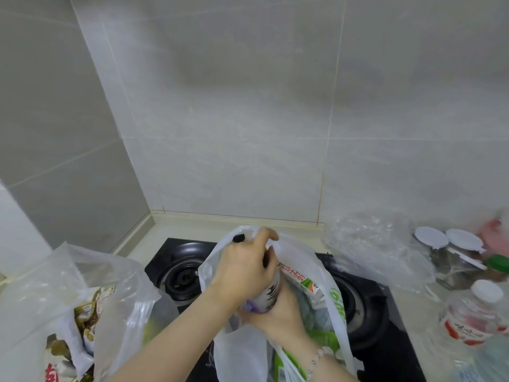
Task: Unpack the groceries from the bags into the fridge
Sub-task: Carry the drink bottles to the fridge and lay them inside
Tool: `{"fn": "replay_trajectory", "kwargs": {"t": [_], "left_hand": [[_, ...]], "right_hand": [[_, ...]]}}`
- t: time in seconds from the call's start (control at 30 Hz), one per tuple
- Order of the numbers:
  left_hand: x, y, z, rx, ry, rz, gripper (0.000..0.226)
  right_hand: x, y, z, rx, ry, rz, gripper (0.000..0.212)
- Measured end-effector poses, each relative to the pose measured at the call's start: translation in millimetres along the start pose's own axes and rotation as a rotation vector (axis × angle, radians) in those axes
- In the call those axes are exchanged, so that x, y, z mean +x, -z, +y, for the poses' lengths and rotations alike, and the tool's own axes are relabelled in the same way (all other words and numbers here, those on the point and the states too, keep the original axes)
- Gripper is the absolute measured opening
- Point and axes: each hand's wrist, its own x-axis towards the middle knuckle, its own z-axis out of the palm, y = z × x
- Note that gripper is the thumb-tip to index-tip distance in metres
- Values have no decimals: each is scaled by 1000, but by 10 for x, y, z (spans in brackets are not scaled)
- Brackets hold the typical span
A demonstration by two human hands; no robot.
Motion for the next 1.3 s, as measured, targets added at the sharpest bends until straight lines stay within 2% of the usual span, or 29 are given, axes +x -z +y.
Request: {"fn": "replay_trajectory", "kwargs": {"t": [0.07, 0.13, 0.3, 0.37, 0.43, 0.5, 0.53, 0.57, 0.6, 0.67, 0.73, 0.87, 1.07, 1.17, 1.3], "left_hand": [[64, 19, 92, -60, -39, 52, 17], [117, 26, 182, -66, -69, 122, 15], [144, -12, 284, -135, 4, 163, 18], [132, 23, 323, -254, 107, 66, 26], [97, 45, 331, -485, 273, -10, 32], [82, 34, 250, -716, 537, 14, 21], [80, 2, 150, -746, 678, 0, 21], [75, -32, 35, -697, 786, -83, 25], [54, -71, -89, -608, 857, -236, 27], [-29, -182, -317, -446, 909, -525, 26], [-86, -297, -503, -273, 907, -627, 27], [-119, -511, -707, -81, 975, -478, 26], [-78, -744, -773, -219, 964, -298, 23], [-59, -808, -796, -231, 932, -289, 22], [-11, -865, -846, -177, 820, -363, 20]], "right_hand": [[24, 7, -74, 65, -28, 102, 55], [50, 50, -130, 42, -36, 166, 46], [31, 169, -154, -94, -10, 171, 35], [18, 173, -87, -88, -27, 168, 30], [7, 184, -37, -55, -25, 174, 25], [6, 238, -23, -2, -15, 211, 31], [11, 281, -24, 17, -16, 236, 34], [17, 325, -28, 23, -19, 253, 37], [29, 363, -27, 17, -17, 269, 39], [61, 423, -16, -7, -15, 306, 42], [87, 443, -5, -7, -25, 332, 45], [71, 462, 60, 16, -36, 334, 45], [25, 569, 61, 8, -2, 292, 52], [24, 620, 104, 4, 8, 282, 55], [35, 671, 168, -2, -5, 292, 58]]}}
